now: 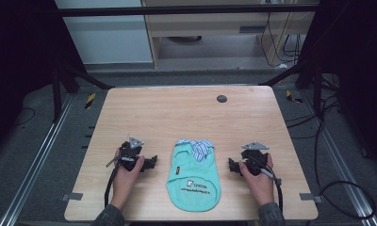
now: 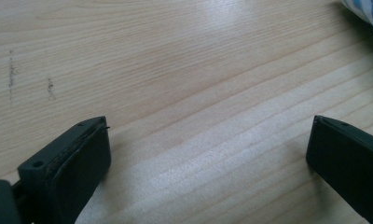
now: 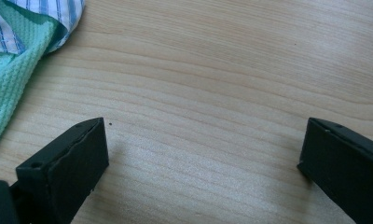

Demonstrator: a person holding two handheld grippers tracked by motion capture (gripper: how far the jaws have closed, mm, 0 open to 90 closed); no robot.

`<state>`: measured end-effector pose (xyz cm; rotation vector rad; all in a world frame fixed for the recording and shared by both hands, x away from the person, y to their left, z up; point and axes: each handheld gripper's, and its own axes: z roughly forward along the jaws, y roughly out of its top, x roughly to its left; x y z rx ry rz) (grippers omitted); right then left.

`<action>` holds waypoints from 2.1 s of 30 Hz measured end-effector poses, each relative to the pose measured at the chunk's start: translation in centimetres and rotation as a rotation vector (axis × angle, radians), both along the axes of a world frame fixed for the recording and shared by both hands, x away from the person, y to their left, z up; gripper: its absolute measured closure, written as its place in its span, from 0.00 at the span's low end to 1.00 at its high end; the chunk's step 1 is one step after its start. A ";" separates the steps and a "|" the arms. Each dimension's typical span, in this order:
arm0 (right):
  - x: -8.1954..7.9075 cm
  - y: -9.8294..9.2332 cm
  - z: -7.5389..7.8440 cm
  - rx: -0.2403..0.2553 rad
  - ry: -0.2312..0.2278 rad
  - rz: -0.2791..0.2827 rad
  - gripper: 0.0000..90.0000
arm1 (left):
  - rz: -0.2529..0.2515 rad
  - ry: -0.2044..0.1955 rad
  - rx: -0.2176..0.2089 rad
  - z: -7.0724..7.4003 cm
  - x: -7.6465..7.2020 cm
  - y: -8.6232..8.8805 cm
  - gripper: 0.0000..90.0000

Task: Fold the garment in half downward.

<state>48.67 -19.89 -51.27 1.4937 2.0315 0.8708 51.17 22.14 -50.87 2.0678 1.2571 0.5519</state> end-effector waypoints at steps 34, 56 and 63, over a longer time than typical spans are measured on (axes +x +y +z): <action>-0.5 3.4 3.0 -0.035 -0.014 0.242 0.41 | -0.170 -0.007 0.005 4.4 0.2 -1.0 0.08; 6.0 5.6 3.9 0.075 0.037 0.317 0.78 | -0.258 0.047 0.010 6.0 6.5 -7.9 0.34; 7.1 6.6 3.9 0.056 0.053 0.317 0.72 | -0.254 0.079 0.028 5.1 7.4 -8.8 0.36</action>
